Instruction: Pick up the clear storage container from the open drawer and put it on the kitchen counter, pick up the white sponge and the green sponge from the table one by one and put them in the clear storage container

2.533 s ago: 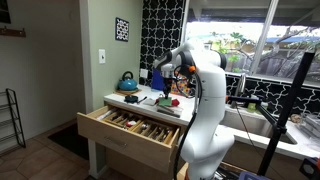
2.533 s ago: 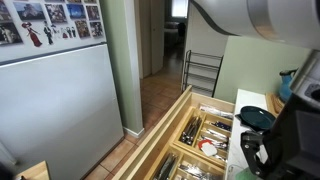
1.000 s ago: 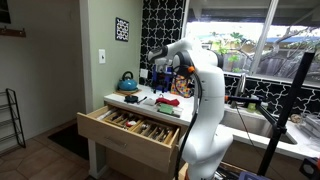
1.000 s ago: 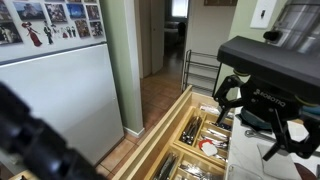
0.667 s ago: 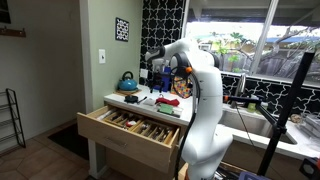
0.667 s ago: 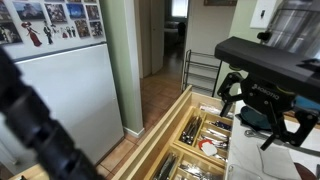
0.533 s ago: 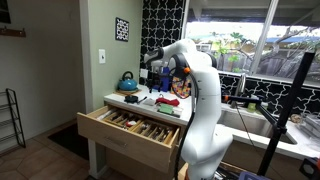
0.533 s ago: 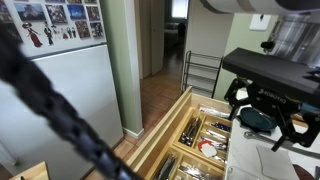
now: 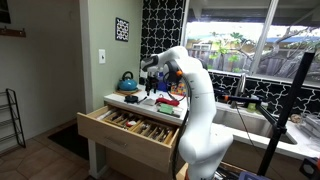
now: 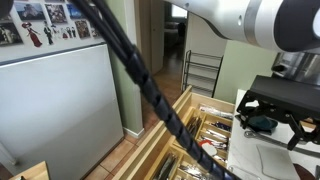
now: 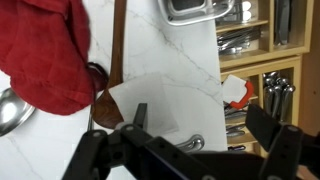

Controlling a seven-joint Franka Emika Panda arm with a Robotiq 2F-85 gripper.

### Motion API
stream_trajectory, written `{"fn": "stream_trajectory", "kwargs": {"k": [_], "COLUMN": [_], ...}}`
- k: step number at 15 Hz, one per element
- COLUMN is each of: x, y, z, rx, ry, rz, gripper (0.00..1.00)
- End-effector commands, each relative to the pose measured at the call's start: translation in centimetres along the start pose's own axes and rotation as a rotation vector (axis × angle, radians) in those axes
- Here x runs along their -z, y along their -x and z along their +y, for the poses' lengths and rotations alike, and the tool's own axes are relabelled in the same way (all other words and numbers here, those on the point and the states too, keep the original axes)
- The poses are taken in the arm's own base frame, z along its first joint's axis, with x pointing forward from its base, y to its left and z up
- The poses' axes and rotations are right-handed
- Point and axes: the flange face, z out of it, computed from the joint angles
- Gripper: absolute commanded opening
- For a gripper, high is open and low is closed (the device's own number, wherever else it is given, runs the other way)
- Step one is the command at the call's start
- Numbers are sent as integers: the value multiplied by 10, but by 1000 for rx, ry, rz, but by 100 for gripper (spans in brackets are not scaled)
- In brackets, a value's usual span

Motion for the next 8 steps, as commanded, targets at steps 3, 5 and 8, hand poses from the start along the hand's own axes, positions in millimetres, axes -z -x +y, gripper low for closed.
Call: {"fn": "stream_trajectory", "kwargs": {"k": [3, 5, 8], "x": [-33, -45, -65], "y": [-21, -22, -26], "z": [37, 48, 63], "rx": [218, 260, 324], "ry": [0, -19, -42], "rz": [13, 10, 17], "gripper": [100, 100, 100]}}
